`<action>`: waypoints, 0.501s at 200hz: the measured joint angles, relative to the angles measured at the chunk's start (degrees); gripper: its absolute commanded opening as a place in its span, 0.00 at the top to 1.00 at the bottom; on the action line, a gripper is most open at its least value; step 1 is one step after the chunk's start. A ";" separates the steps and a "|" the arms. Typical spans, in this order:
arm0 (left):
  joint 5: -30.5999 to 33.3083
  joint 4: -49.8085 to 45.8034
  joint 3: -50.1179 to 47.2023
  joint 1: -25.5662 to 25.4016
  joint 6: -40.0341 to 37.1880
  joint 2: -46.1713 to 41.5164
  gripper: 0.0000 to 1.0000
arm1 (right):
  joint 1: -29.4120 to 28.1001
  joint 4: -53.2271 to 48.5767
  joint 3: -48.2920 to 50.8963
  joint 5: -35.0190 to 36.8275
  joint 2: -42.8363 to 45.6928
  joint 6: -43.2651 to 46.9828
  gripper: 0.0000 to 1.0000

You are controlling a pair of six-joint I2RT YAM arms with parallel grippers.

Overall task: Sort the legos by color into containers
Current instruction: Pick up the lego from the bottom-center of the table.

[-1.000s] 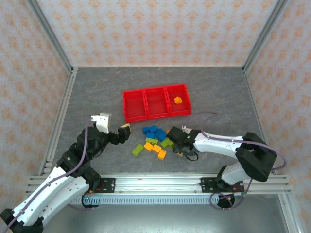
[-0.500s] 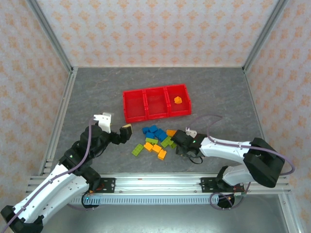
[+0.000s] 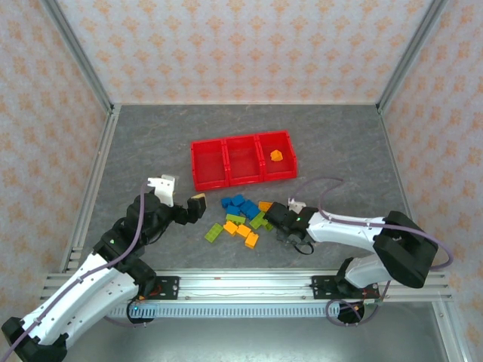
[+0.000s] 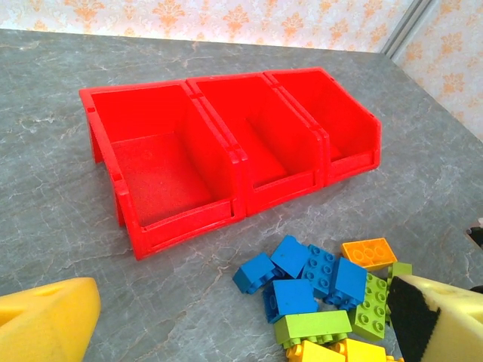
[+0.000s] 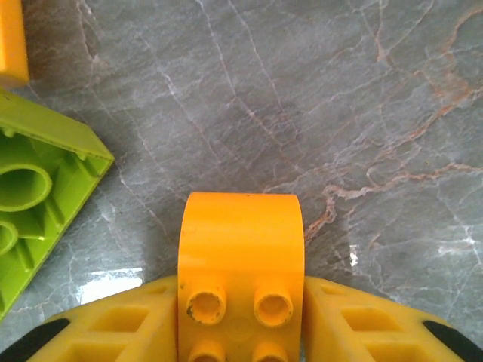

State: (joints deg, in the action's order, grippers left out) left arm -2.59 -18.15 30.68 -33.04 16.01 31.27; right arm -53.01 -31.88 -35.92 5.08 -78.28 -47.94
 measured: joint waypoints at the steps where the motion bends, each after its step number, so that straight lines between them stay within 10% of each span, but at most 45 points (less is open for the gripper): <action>1: 0.02 0.00 0.00 0.00 -0.02 0.00 0.01 | 0.02 0.04 0.00 0.11 0.00 0.00 0.59; 100: -1.31 0.02 0.00 0.00 -0.04 1.40 0.01 | 0.07 -0.87 -3.72 5.68 7.15 3.48 0.76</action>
State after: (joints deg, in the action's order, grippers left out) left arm -3.90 -18.13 30.68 -33.04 15.97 32.67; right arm -52.95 -32.75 -39.64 10.76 -71.13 -44.47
